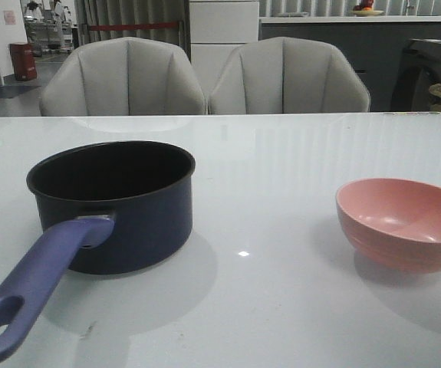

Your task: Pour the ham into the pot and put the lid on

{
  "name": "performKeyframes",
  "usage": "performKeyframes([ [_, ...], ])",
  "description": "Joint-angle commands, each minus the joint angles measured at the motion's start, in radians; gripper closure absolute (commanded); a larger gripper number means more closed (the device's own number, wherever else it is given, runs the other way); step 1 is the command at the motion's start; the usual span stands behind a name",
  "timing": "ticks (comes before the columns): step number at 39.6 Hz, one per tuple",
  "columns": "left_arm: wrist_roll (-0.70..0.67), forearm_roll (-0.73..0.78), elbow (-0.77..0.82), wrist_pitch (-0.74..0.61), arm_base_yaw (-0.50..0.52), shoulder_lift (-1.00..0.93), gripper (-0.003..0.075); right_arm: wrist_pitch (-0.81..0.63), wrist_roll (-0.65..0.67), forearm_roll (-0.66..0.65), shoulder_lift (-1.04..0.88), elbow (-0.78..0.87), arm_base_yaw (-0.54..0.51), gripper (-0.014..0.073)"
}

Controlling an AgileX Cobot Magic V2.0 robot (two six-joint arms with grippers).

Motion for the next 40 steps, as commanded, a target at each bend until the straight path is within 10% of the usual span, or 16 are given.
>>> performKeyframes([
  [1, -0.004, -0.004, -0.025, -0.077, -0.009, 0.01, 0.0073, -0.048, -0.009, 0.002, 0.002, -0.026, 0.002, 0.0307],
  [5, -0.004, -0.004, -0.025, -0.077, -0.009, 0.01, 0.0073, -0.03, -0.009, 0.002, 0.002, -0.026, 0.002, 0.0463],
  [40, -0.032, 0.055, -0.097, -0.044, -0.007, 0.122, 0.0073, -0.03, -0.009, 0.002, 0.002, -0.026, 0.002, 0.0439],
])
